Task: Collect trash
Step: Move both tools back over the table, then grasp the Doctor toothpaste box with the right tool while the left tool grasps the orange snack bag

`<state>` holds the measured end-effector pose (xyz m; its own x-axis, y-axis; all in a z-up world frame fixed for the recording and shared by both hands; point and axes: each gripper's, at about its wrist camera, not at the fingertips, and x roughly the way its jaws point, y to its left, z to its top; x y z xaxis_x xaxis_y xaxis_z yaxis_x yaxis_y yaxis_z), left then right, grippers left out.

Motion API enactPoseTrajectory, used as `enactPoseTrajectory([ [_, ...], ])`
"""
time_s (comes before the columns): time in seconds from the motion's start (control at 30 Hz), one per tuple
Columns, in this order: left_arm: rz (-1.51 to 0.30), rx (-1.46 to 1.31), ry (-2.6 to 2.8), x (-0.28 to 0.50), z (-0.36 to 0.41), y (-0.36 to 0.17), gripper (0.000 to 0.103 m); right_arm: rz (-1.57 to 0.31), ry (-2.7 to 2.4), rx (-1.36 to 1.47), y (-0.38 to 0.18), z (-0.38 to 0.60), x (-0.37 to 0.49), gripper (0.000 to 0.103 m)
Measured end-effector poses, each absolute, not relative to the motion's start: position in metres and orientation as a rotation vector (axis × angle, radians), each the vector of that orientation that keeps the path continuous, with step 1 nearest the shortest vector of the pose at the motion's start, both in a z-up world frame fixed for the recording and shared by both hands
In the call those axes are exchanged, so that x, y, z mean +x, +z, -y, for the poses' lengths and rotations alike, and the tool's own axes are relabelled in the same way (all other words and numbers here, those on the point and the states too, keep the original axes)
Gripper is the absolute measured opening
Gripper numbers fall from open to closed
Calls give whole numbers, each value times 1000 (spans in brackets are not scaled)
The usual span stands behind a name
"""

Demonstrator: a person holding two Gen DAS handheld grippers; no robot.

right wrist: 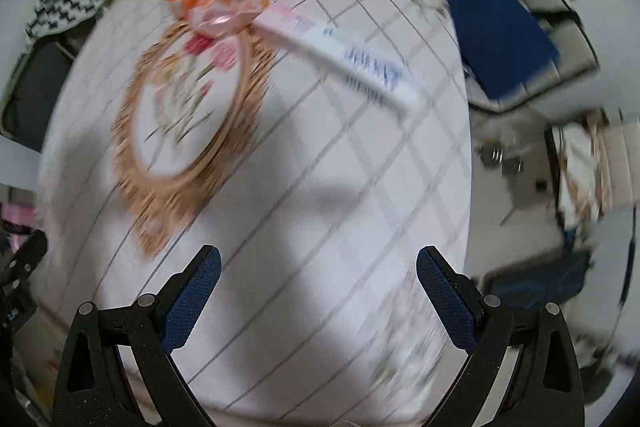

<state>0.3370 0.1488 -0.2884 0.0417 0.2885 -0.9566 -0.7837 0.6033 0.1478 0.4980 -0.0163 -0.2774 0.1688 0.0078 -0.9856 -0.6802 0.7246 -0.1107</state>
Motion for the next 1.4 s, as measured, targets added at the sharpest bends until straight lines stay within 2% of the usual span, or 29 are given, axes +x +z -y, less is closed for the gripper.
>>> enactPoseTrajectory([
  [0.2, -1325, -556, 919, 403, -191, -322, 103, -1315, 576, -837, -336, -59, 608, 99],
  [0.37, -1320, -652, 903, 435, -220, -337, 103, -1349, 640, -883, -384, -101, 649, 99],
  [0.43, -1301, -689, 886, 444, -229, -336, 103, -1393, 667, -848, -396, -105, 659, 98],
  [0.47, -1289, -706, 879, 447, -231, -335, 103, -1411, 672, -825, -398, -103, 663, 85],
  [0.63, -1203, -828, 842, 471, -250, -331, 103, -1547, 523, -568, -398, -63, 699, 70],
  [0.77, -1187, -911, 832, 500, -267, -348, 102, -1551, 370, -338, -395, -33, 740, 67],
  [0.87, -1203, -931, 810, 522, -276, -364, 101, -1576, 364, -276, -397, -35, 757, 72],
  [0.9, -1207, -929, 803, 527, -277, -367, 88, -1571, 379, -284, -397, -39, 759, 72],
  [0.93, -1218, -919, 800, 531, -279, -370, 67, -1566, 387, -300, -397, -44, 761, 72],
  [0.97, -1229, -908, 792, 536, -279, -374, 61, -1560, 391, -323, -397, -48, 760, 72],
  [1.0, -1229, -890, 783, 538, -279, -375, 49, -1547, 396, -355, -399, -52, 761, 72],
  [1.03, -1232, -866, 773, 539, -278, -376, 25, -1535, 401, -380, -399, -55, 761, 72],
  [1.1, -1253, -798, 768, 539, -273, -377, 18, -1510, 406, -432, -400, -59, 758, 71],
  [1.13, -1258, -761, 765, 537, -269, -376, 12, -1499, 406, -451, -401, -64, 754, 69],
  [1.17, -1266, -711, 763, 534, -264, -375, 11, -1478, 421, -463, -400, -66, 752, 62],
  [1.23, -1278, -649, 769, 527, -256, -372, 9, -1449, 443, -477, -398, -68, 746, 54],
  [1.4, -1284, -484, 781, 499, -225, -355, 8, -1448, 440, -457, -399, -61, 731, 54],
])
